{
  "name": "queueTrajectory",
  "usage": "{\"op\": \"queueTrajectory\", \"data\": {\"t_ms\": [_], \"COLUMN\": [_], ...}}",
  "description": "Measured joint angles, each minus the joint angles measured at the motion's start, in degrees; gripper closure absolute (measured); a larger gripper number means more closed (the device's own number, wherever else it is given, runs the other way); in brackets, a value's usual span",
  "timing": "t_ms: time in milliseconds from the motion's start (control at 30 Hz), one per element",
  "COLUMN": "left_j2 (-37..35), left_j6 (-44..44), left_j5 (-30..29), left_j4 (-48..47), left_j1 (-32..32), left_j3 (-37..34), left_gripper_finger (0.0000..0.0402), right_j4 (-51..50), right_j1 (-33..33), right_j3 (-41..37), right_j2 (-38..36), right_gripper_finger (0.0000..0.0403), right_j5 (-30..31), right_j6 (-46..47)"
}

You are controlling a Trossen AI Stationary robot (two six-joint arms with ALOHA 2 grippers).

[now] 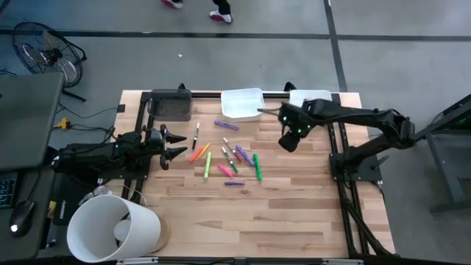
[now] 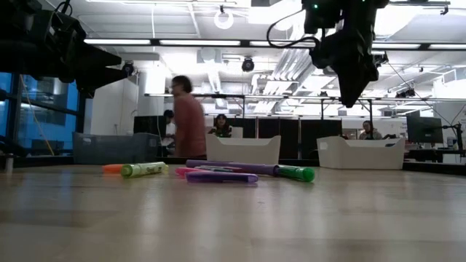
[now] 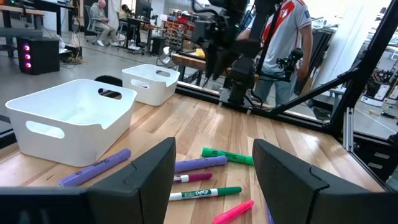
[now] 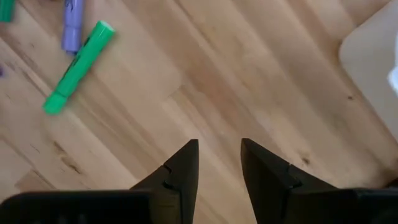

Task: Pick & Place Markers
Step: Put the green highlighter pen into the left white bin

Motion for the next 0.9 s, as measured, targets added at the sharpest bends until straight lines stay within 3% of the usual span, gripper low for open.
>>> {"op": "queueTrajectory", "data": {"t_ms": [333,633,900], "left_j2": [0.01,-0.02,0.01], "left_j6": [0.01,-0.02,-0.01], "left_j5": [-0.01,0.00,0.01], "left_j4": [0.02,0.02,0.02], "left_j1": [-0.01,-0.01,0.00], "left_j3": [0.00,0.00,0.00], "left_gripper_finger": [0.0190,0.0190,0.0190], "right_j4": [2.50,9.77,19.91], "right_j1": [9.79,17.71,20.07], "right_j3": [0.00,0.00,0.00], "right_j2": [5.69,11.82,18.92], "right_gripper_finger": [0.0295,0.0295,0.0295], "right_j5": [4.37,0.91,-2.33], "right_j6": [13.14,26.56,35.86]}}
